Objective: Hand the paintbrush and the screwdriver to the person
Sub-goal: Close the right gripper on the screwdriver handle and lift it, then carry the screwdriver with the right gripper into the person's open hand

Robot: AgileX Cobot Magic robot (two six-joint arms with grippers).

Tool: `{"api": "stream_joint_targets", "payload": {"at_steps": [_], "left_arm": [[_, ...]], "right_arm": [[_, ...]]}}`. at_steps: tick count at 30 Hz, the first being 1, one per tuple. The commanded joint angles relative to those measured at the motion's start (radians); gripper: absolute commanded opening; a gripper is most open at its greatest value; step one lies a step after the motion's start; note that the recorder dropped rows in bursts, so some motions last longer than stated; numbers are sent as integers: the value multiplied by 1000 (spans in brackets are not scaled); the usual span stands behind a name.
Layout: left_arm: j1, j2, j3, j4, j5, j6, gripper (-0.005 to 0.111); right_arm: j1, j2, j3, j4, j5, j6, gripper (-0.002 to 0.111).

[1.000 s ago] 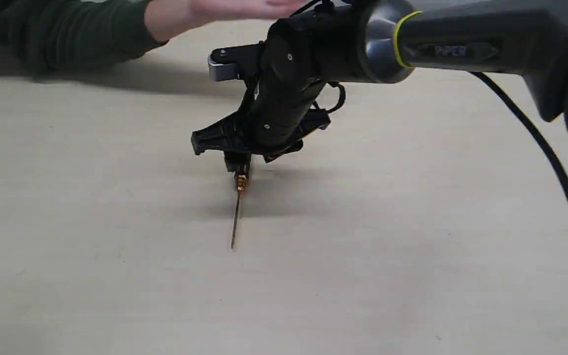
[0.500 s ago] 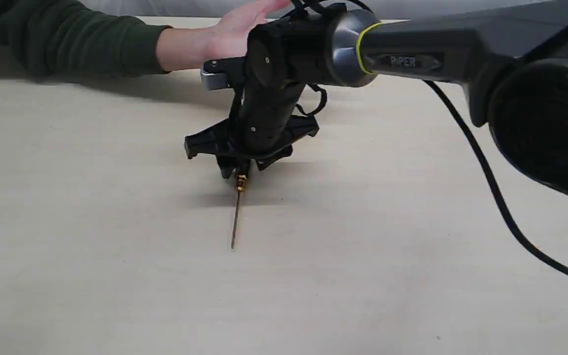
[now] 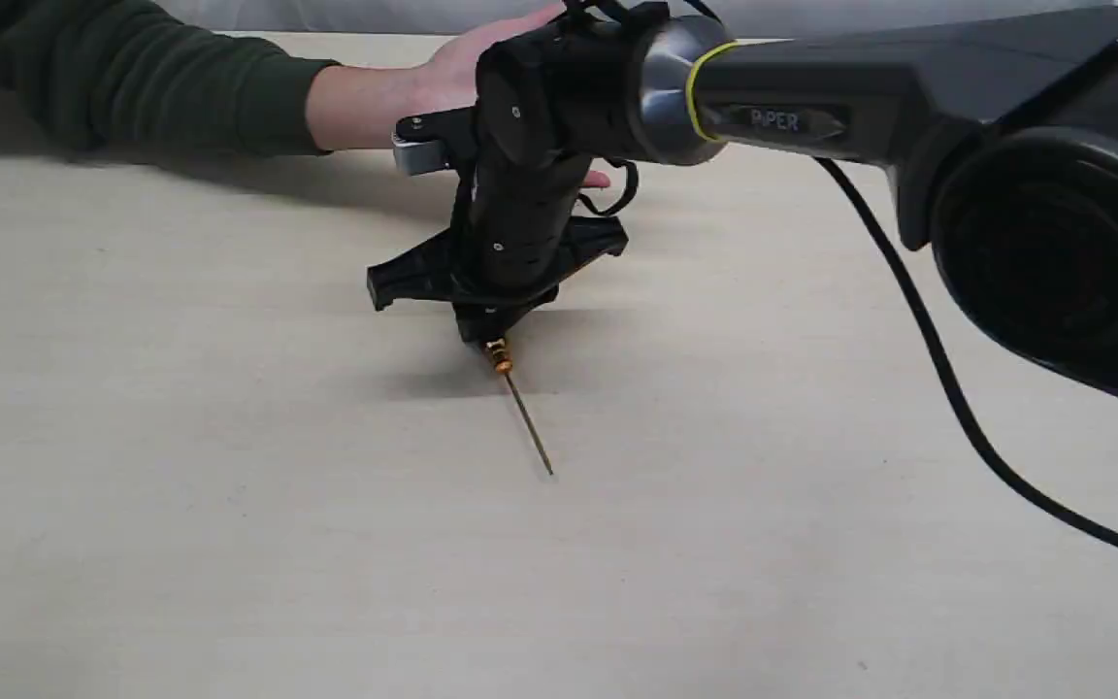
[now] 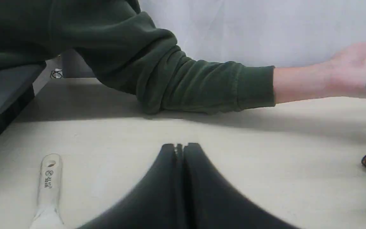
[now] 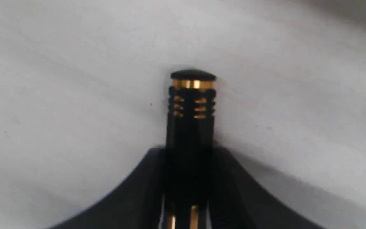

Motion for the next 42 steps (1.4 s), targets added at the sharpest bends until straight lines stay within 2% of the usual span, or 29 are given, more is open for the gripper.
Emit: {"api": "stream_joint_targets", "payload": {"at_steps": [1,4,9,16,26,33,36,42], "left_arm": [[-7,-2,2,-3,-10,-2,0],[-7,-2,2,-3,-10,-2,0],[-7,-2,2,-3,-10,-2,0],[-7,-2,2,-3,-13,-2,0],[-7,-2,2,-1,-11,-2,0],[-7,-2,2,-1,-11,-2,0],[-7,-2,2,-1,-11,-2,0],[-7,-2,2,-1,-11,-2,0]], "right_arm": [[-3,16,7,-59,78,4,14],[-3,16,7,-92,109,-7,4],[-1,-20,11,-88,116,-56,4],[4,-138,46,108,97,-236,4],[23,-394,240,99,-16,-265,4],[23,-530,256,89,-85,-265,4],[21,-542,232,35,-107,-224,4],[18,-490,116,-208,-91,-55,4]]}}
